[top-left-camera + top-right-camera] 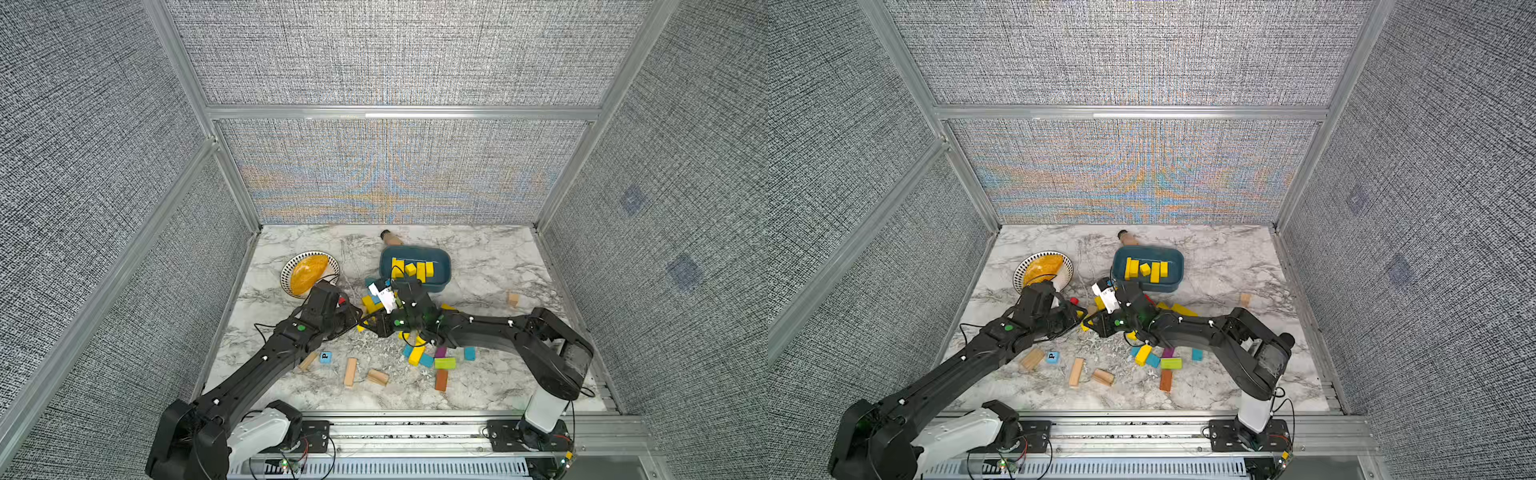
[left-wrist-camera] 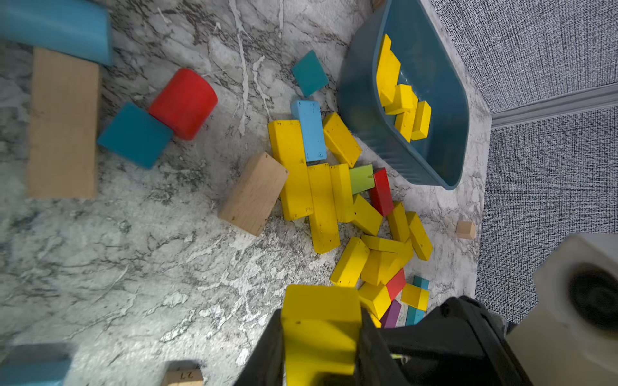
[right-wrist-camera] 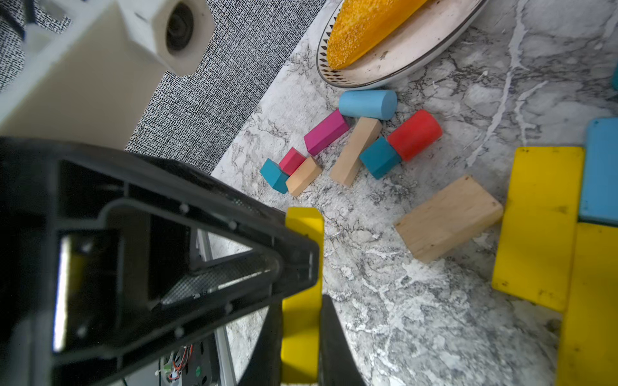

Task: Pick out the yellow building blocks
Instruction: Place the building block in the storage box.

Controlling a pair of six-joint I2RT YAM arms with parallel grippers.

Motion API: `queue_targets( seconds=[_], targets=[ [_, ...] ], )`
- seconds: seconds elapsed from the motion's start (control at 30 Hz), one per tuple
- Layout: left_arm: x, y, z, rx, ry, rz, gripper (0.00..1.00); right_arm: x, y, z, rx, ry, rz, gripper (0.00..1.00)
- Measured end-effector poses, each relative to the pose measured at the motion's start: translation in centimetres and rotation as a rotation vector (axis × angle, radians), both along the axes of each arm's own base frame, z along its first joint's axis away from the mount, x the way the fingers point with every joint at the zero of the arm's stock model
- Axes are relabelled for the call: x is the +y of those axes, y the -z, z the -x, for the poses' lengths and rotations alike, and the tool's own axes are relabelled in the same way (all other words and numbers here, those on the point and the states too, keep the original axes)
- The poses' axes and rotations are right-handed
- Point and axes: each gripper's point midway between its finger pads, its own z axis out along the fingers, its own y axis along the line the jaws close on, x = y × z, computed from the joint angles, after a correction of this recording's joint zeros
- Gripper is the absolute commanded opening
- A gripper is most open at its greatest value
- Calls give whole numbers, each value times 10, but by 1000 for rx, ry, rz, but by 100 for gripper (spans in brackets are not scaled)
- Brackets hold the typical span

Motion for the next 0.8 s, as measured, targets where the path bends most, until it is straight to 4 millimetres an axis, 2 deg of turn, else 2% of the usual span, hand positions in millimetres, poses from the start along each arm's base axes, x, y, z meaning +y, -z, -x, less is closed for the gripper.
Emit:
queue_targets(
  seconds=[0.03,0.1,0.17,0.27,0.4,0.5,0.63,0.77,0.8],
  targets=[
    [0,0,0,1,0,0,23,0,0,0,2,1,1,7],
    [0,0,0,1,1,0,39,0,0,0,4,3,-1,6],
    [-1,-2,-1,-2,2,4,60,-1,-1,0,2,4,-4,5],
    [-1,-7,-4,-13,-8,10,76,-7,-5,-4,-3,15,-13,4],
    [3,-24,-13,-63,-35,-11,80,-24,-9,-22,-8,78,-5,3],
    [10,-38,-20,-112,-63,-40,80,-46,-16,-42,-25,144,14,2],
    [23,-51,-25,-164,-101,-102,79,-100,-23,-88,-67,310,75,3],
    [35,-46,-24,-167,-129,-160,79,-164,-17,-138,-96,519,204,3],
    [36,-44,-24,-165,-132,-168,79,-173,-15,-147,-102,550,237,2]
  ],
)
